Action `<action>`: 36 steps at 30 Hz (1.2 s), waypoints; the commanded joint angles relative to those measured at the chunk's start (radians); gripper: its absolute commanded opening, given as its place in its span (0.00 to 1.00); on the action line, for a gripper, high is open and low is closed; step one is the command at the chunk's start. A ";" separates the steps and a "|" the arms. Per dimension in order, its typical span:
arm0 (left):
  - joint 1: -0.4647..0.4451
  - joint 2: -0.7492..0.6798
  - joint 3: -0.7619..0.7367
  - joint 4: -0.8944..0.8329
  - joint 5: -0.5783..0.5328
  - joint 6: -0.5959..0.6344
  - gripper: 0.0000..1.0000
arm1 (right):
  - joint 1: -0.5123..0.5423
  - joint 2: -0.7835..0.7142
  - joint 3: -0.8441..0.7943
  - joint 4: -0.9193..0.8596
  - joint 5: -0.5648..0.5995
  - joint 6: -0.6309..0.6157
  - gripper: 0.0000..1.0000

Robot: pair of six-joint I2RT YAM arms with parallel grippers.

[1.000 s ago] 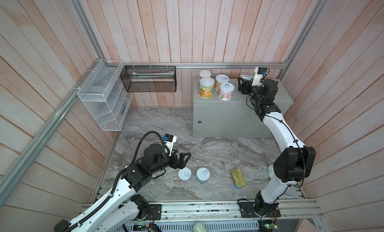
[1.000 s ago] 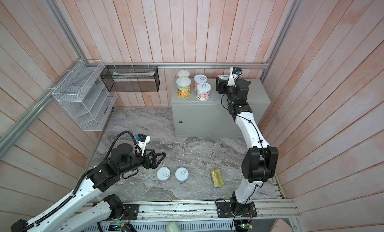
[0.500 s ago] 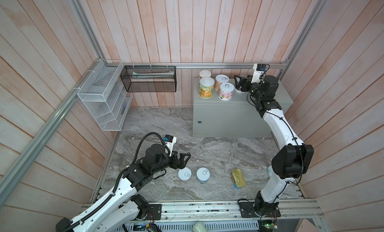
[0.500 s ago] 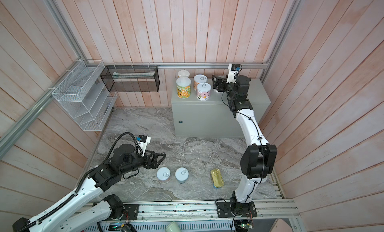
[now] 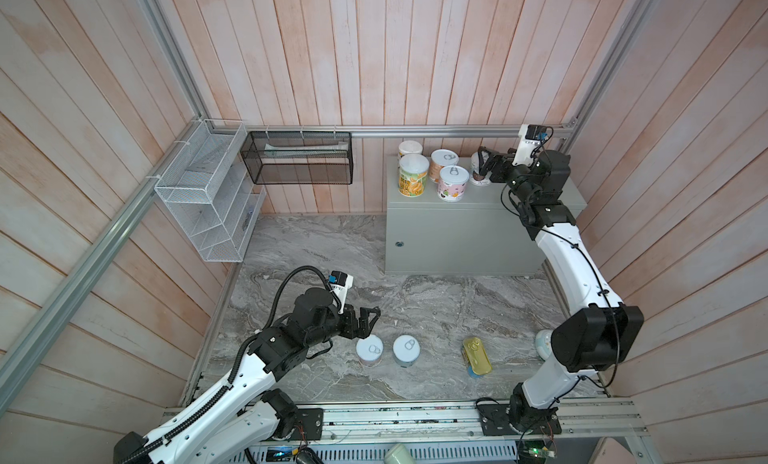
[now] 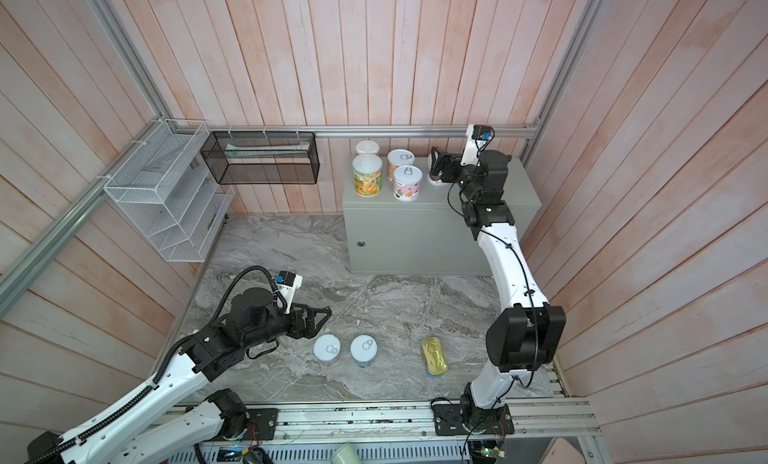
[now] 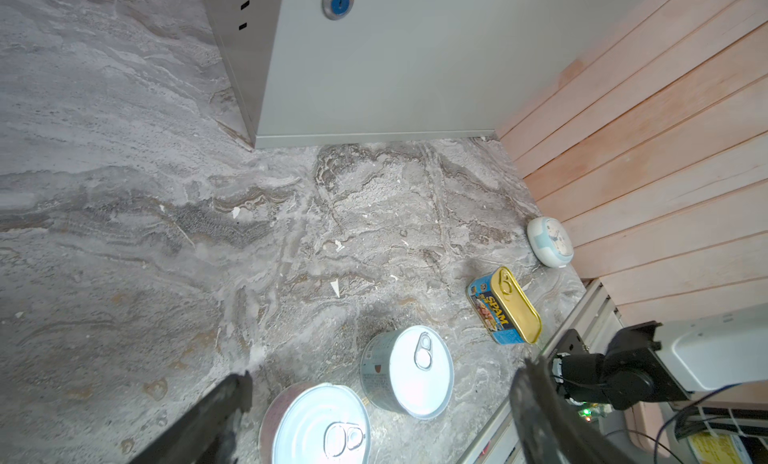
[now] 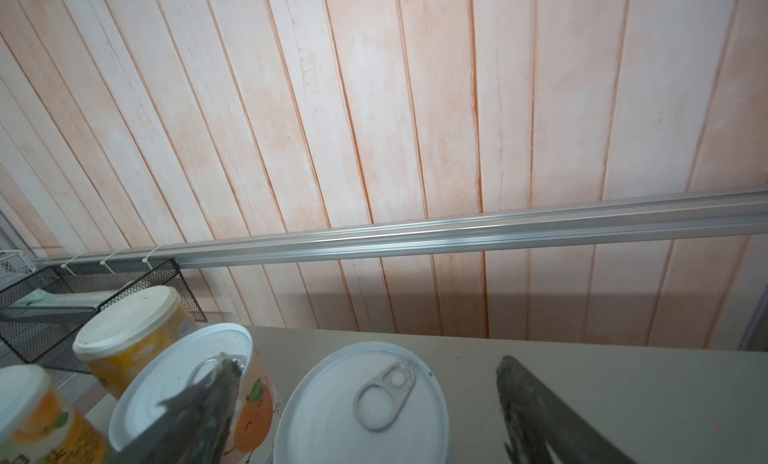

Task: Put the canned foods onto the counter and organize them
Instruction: 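Lower the teal can onto the cabinet top beside the pink can, open right gripper, then withdraw right gripper from the cabinet while left gripper lowers over the pink-labeled can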

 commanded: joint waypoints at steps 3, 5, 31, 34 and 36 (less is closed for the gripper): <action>0.006 0.021 0.001 -0.061 -0.040 0.029 1.00 | -0.002 -0.138 -0.109 -0.029 0.114 0.003 0.97; 0.005 0.033 0.004 -0.072 -0.039 0.034 1.00 | -0.002 -0.193 -0.175 -0.026 0.145 0.020 0.97; -0.135 0.222 0.028 -0.200 -0.131 0.013 1.00 | 0.025 -0.661 -0.742 -0.138 0.099 0.078 0.97; -0.149 0.245 0.028 -0.187 -0.139 0.010 1.00 | 0.027 -0.709 -0.775 -0.185 0.079 0.083 0.97; -0.152 0.258 0.027 -0.181 -0.137 0.006 1.00 | 0.027 -0.735 -0.796 -0.214 0.073 0.085 0.97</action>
